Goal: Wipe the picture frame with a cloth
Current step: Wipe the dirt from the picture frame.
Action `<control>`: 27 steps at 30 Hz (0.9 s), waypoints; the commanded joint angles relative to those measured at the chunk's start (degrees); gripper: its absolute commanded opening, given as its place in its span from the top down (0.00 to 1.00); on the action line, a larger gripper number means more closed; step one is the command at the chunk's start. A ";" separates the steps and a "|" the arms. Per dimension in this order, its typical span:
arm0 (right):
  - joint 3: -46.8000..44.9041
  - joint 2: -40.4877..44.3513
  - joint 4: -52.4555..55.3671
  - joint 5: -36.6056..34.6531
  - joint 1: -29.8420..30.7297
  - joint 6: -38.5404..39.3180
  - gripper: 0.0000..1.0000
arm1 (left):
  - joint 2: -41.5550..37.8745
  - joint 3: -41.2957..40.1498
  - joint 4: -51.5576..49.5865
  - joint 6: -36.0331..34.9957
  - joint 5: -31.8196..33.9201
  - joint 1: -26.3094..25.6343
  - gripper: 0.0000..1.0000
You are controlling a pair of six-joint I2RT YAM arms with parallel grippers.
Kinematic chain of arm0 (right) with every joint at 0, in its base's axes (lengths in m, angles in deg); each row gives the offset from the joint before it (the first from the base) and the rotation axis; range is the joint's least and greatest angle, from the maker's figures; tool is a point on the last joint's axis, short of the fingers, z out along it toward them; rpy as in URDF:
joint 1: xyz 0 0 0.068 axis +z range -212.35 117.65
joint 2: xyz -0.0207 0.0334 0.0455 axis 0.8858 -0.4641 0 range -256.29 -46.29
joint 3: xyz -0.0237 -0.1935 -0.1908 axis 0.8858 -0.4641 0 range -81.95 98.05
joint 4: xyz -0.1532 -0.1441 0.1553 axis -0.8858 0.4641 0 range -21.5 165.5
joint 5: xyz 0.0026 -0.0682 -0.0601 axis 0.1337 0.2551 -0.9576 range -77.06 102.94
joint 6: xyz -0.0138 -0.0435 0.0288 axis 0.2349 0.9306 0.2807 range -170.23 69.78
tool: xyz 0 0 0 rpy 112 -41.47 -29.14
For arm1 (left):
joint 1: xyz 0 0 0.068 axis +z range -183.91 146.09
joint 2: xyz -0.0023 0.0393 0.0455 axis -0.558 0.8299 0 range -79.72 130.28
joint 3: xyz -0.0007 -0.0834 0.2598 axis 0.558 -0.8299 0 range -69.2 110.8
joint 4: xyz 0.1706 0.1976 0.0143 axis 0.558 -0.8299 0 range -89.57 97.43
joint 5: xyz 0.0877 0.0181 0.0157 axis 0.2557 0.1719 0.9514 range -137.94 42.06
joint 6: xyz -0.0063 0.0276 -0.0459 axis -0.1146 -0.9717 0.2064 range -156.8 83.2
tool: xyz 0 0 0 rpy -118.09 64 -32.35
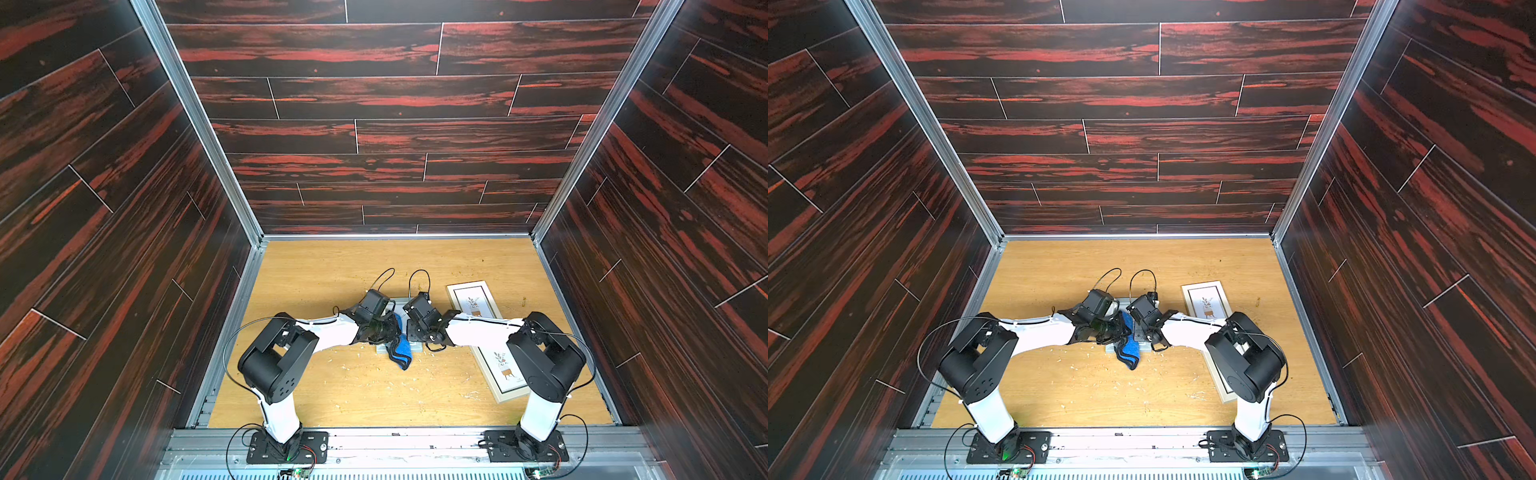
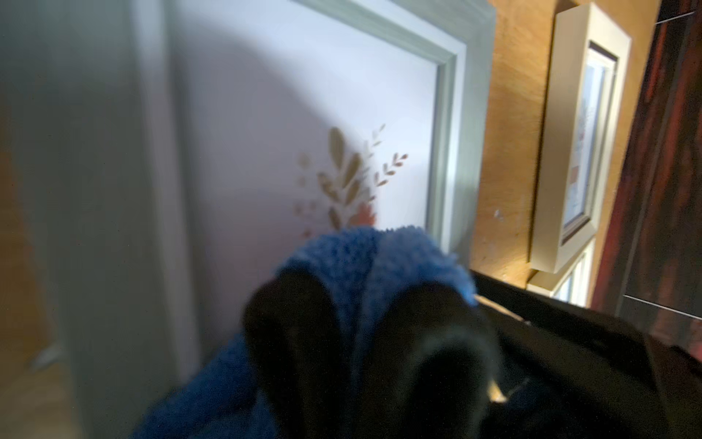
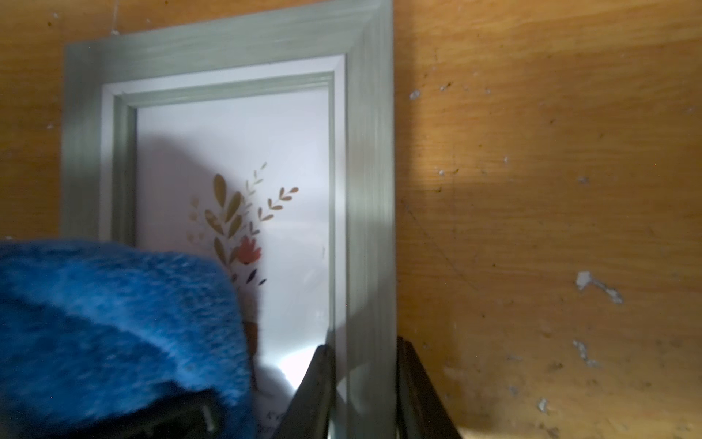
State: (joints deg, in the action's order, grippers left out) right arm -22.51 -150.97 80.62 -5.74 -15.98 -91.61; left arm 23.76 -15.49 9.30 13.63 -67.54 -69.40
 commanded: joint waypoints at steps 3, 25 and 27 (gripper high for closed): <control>0.85 -0.69 1.88 -2.88 -0.28 -0.53 0.92 | -0.74 -1.48 -8.53 -3.66 4.58 2.01 1.00; -0.11 0.11 0.91 -1.55 -0.05 -0.26 0.93 | 14.79 26.44 -21.02 -9.92 8.66 8.58 1.00; -0.17 -0.03 0.71 -1.25 -0.11 -0.41 0.93 | 17.99 31.06 -21.28 -9.72 8.04 7.13 1.00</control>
State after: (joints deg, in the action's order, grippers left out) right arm -22.37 -151.19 79.53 -6.44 -15.87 -92.00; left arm 38.34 11.29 -8.58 5.11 -61.50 -60.94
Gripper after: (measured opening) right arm 0.267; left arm 0.149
